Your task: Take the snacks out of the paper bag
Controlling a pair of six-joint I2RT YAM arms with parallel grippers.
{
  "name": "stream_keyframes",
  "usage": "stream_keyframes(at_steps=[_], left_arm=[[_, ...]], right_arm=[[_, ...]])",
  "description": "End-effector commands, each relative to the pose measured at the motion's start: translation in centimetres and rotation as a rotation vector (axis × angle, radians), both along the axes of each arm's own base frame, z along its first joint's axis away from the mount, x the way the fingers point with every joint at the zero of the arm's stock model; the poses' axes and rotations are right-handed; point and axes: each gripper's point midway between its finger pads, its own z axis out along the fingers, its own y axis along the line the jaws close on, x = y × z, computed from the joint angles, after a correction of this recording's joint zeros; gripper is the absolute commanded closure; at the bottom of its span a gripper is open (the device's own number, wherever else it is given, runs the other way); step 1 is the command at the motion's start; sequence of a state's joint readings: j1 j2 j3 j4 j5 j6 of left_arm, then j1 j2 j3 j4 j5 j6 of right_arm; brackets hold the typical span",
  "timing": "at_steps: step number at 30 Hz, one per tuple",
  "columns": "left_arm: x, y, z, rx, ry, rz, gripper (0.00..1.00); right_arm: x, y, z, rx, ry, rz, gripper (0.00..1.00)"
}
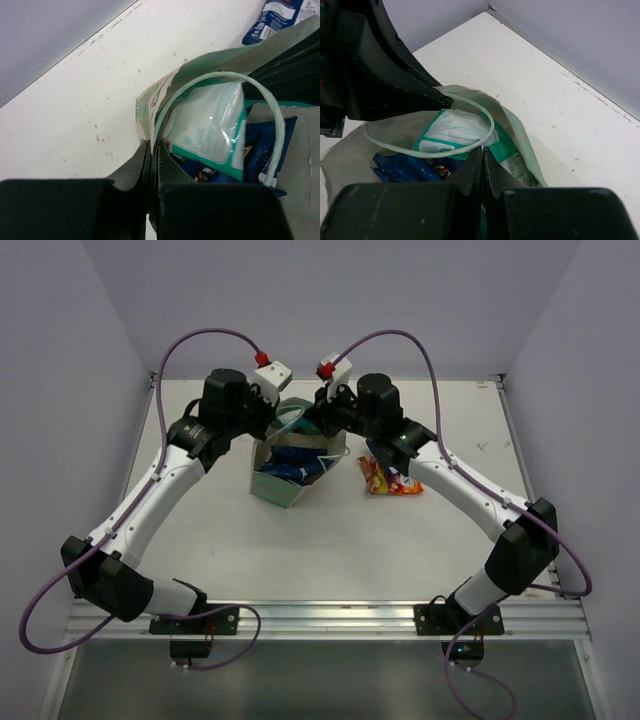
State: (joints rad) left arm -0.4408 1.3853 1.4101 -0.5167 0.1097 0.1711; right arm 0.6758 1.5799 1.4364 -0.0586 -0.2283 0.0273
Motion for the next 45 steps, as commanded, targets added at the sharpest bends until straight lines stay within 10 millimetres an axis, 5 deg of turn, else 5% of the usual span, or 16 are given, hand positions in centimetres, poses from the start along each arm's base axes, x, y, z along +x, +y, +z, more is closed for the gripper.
stream_keyframes(at_steps=[1,10,15,21,26,29,32,33,35,38,40,45], left_arm=[[1.8,0.1,3.5,-0.040,-0.111,0.064,1.00],[3.3,2.9,4.5,-0.006,-0.167,0.203,1.00],[4.3,4.4,5.4,0.016,-0.212,0.238,1.00],[6.0,5.3,7.3,0.036,-0.284,0.214,1.00],[7.5,5.1,8.3,0.091,-0.342,0.171,1.00],[7.7,4.7,7.9,0.108,-0.348,0.136,1.00],[7.4,4.0,6.2,0.118,-0.321,0.089,1.00],[7.3,3.9,5.6,0.120,-0.308,0.079,1.00],[6.8,3.5,4.1,0.129,-0.279,0.063,1.00],[6.2,2.8,2.6,0.132,-0.243,0.047,1.00],[5.7,2.4,1.6,0.131,-0.219,0.033,1.00],[4.7,1.8,1.1,0.129,-0.205,0.012,1.00]], right_arm=[[-1.5,-0.9,10.7,0.146,-0.212,0.009,1.00],[-2.5,-5.5,18.0,0.142,-0.409,-0.121,1.00],[-1.0,-9.1,18.2,0.132,-0.439,-0.272,1.00],[4.0,-17.8,12.5,0.037,-0.344,-0.647,1.00],[6.7,-25.7,3.0,-0.113,-0.183,-1.001,1.00],[6.4,-27.7,-2.4,-0.156,-0.082,-1.097,1.00],[5.4,-26.8,-8.2,-0.193,0.079,-1.059,0.81],[5.0,-25.4,-9.2,-0.176,0.134,-0.986,0.64],[3.9,-23.5,-10.0,-0.163,0.195,-0.908,0.49],[2.0,-18.7,-6.8,-0.148,0.120,-0.704,0.31],[-0.2,-14.1,-3.4,-0.114,0.044,-0.493,0.28],[-4.5,-6.8,3.8,-0.030,-0.131,-0.089,0.27]])
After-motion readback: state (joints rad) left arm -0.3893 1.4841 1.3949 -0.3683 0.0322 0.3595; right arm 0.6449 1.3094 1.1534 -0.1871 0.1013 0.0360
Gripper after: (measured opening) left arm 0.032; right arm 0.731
